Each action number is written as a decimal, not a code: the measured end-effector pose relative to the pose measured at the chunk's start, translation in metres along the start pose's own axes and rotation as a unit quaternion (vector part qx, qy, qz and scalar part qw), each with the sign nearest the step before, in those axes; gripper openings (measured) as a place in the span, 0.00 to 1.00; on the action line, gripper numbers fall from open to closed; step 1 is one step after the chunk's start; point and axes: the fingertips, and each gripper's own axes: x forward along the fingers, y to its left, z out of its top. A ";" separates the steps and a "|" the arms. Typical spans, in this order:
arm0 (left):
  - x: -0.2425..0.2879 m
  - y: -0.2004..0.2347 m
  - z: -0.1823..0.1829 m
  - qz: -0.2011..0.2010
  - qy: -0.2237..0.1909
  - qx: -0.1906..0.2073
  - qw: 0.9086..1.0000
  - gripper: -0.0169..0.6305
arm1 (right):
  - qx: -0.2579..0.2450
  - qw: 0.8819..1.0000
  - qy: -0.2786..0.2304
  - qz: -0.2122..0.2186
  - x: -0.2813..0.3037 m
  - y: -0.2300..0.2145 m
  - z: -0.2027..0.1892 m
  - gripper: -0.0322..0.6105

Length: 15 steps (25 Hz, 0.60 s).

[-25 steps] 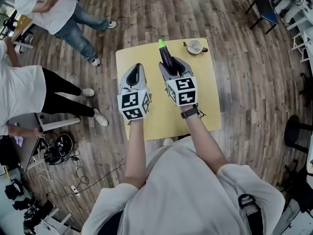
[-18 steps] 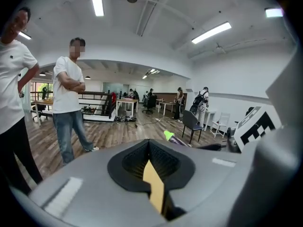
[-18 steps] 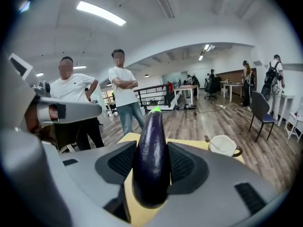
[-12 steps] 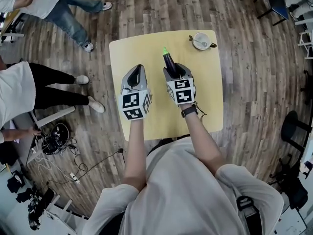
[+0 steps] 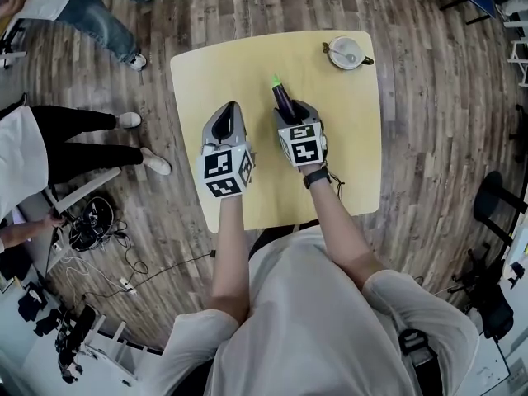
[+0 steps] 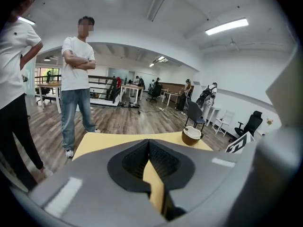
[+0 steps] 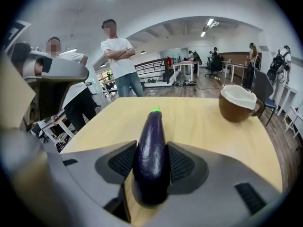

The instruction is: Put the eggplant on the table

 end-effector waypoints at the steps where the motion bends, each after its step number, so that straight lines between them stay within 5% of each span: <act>1: 0.001 0.000 -0.004 0.002 0.003 -0.003 1.000 0.02 | -0.002 1.000 0.002 0.001 0.002 0.000 -0.001 0.36; 9: -0.008 -0.007 -0.014 0.006 0.006 -0.008 1.000 0.02 | -0.006 1.000 0.029 0.002 0.009 -0.003 -0.011 0.37; 15: -0.027 -0.004 0.000 0.020 -0.005 -0.007 1.000 0.02 | -0.005 1.000 0.021 0.015 -0.010 0.002 0.002 0.49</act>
